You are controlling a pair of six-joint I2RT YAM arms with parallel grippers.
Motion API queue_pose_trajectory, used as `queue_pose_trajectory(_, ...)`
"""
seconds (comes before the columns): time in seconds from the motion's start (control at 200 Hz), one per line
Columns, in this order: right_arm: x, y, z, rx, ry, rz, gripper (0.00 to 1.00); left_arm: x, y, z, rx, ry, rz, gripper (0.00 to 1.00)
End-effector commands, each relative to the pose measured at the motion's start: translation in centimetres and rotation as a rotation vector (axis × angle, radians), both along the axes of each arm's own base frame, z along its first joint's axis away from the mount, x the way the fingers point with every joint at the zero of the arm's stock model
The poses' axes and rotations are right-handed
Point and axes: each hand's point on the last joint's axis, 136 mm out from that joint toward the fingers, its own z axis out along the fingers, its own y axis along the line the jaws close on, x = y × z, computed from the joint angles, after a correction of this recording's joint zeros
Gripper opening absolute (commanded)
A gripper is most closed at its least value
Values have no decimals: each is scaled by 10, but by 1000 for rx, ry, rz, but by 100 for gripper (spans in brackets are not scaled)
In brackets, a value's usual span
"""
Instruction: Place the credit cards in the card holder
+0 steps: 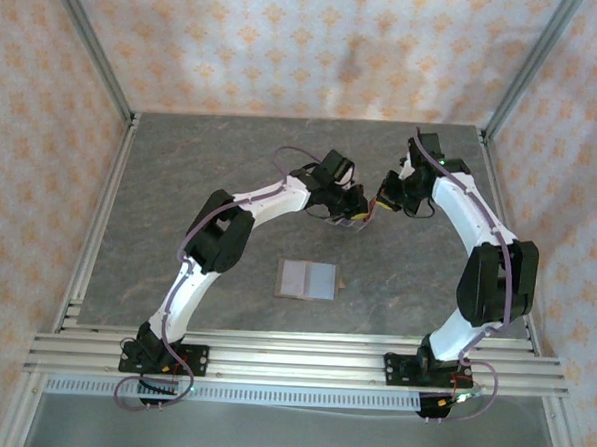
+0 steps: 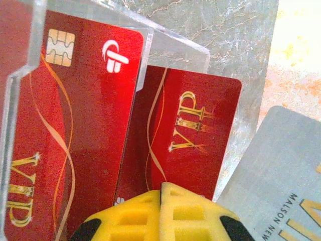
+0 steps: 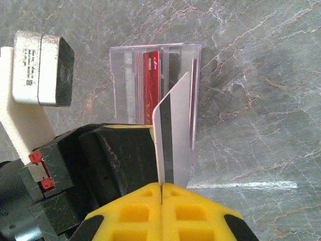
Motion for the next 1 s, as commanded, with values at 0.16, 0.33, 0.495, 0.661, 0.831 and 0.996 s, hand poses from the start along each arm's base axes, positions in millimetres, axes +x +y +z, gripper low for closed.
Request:
queue_pose_trajectory(0.16, -4, 1, 18, -26, -34, 26, 0, 9, 20, -12, 56, 27, 33, 2)
queue_pose_trajectory(0.33, -5, 2, 17, -27, -34, 30, 0, 11, 21, -2, 42, 13, 34, 2)
queue_pose_trajectory(0.495, -3, 2, 21, -25, -41, 32, 0, 13, 24, 7, 32, 3, 37, 2)
queue_pose_trajectory(0.661, -3, 6, 26, -8, -57, 43, 0, 16, 33, 20, 21, -11, 50, 2)
queue_pose_trajectory(0.831, -7, 12, 30, 8, -79, 66, 0, 18, 42, 45, 3, -52, 39, 2)
queue_pose_trajectory(0.996, -10, 16, 33, 21, -93, 76, 0, 12, 40, 64, -20, -80, -3, 3)
